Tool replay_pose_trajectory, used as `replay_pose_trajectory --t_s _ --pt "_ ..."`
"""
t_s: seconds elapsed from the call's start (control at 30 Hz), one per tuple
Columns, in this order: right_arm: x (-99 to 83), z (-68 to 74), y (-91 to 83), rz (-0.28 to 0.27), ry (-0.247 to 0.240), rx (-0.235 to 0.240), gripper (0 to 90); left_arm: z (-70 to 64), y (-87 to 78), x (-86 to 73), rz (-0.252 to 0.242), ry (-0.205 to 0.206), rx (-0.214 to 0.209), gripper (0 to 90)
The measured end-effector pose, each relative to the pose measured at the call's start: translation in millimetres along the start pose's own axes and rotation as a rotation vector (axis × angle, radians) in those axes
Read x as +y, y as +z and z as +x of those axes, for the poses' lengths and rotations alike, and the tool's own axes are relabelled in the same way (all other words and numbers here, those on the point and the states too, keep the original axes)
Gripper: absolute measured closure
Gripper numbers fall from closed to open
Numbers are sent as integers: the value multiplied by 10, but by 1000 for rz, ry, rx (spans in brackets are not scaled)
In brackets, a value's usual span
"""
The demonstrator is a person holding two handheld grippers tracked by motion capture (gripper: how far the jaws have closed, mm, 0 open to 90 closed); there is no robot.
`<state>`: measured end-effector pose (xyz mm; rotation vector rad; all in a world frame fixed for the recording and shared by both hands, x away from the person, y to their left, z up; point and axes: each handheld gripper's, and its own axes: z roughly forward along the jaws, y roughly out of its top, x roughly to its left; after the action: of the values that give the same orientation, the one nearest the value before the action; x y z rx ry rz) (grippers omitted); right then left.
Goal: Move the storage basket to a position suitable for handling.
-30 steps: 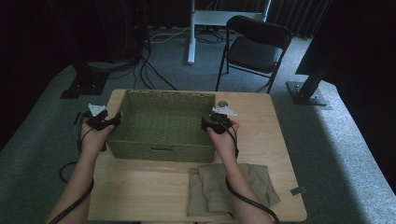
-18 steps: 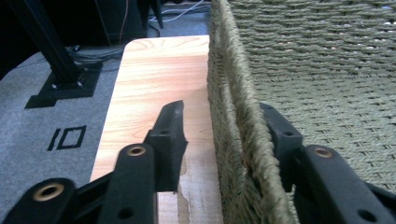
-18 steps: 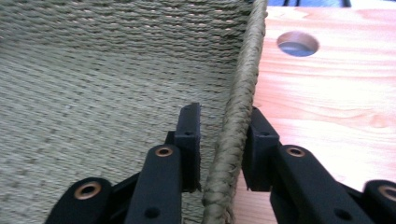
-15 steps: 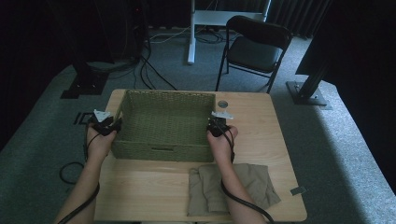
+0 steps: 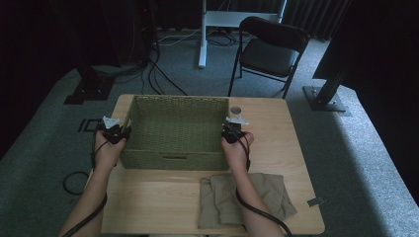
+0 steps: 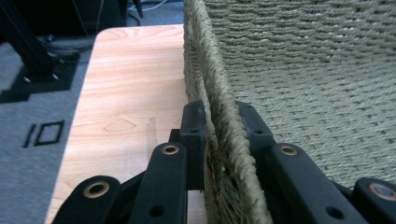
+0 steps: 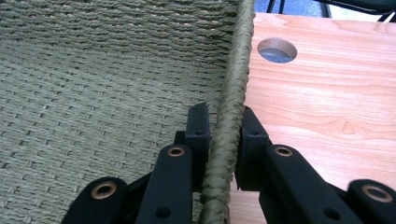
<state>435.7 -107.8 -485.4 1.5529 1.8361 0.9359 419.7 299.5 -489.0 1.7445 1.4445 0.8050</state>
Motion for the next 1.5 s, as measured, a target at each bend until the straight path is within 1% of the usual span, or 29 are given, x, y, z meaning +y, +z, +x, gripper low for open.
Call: replay_pose_trajectory --t_s 0.07,0.23,0.3,0.33,0.57,0.67,0.77,0.83,0.97,1.1,1.2,1.33,1.4,1.47,1.5 --pt "4 -21 0 4 -10 -6 787 -23 6 2 -1 -11 -7 768" --pt "12 -123 -3 7 0 0 788 -130 43 28 -1 0 -5 771" --pt "17 -184 -3 9 11 2 790 -185 51 38 2 29 3 771" --pt "18 -203 -4 10 14 3 791 -220 59 43 2 34 3 770" --pt "-3 -384 -43 11 16 -11 794 -378 101 63 -5 3 -28 781" --pt "-1 -460 -59 19 16 -14 794 -459 120 79 -1 13 -31 787" --pt "-4 -549 -69 19 21 -18 796 -551 147 103 4 33 -29 790" --pt "-9 -607 -77 17 25 -22 796 -607 168 118 5 38 -32 790" --pt "-22 -721 -102 19 14 -40 794 -725 195 135 4 37 -42 791" --pt "-32 -842 -125 23 23 -36 793 -833 206 142 4 30 -51 791" --pt "-36 -917 -138 27 20 -37 791 -909 220 152 5 25 -54 792" --pt "-43 -1017 -164 35 2 -59 779 -1011 240 164 5 18 -65 791" --pt "-48 -1068 -176 38 5 -56 783 -1053 248 171 6 28 -70 791" --pt "-47 -1109 -186 45 5 -52 793 -1073 254 174 6 28 -68 790" --pt "-44 -1131 -190 49 1 -52 793 -1107 261 184 11 29 -70 790"
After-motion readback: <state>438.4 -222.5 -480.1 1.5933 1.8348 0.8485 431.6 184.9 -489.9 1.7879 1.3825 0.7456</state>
